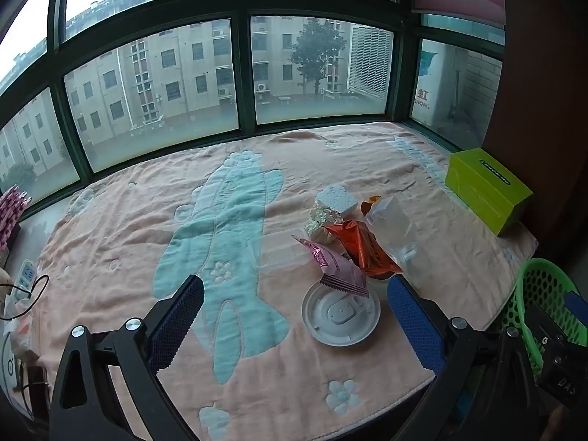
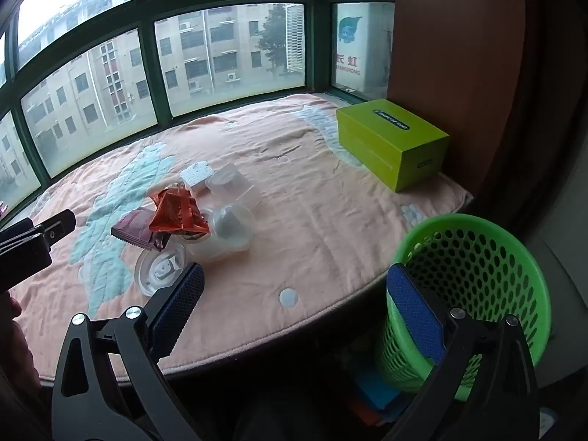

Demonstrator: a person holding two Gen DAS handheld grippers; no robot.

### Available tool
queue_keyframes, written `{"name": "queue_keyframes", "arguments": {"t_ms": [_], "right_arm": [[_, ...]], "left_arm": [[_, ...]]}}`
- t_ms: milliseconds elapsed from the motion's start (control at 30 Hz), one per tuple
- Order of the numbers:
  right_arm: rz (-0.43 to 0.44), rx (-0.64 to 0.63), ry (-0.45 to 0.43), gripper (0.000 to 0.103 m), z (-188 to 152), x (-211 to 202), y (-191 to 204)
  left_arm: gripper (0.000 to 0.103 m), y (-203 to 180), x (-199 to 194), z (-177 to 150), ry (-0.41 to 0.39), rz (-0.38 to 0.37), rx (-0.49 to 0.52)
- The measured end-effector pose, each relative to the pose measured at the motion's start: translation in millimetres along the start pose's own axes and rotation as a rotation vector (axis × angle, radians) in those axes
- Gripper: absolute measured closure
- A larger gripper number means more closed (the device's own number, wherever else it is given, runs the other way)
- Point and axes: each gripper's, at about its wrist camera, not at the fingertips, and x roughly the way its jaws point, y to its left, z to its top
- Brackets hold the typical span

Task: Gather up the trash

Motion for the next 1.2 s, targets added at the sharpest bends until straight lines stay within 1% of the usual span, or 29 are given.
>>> {"name": "queue_keyframes", "arguments": {"t_ms": [1200], "right_arm": [[0.002, 0.004, 0.004, 0.005, -1.7, 2.6, 0.0]], "left_arm": [[0.006, 3.6, 1.6, -2.0, 0.010, -0.002, -0.005]]}}
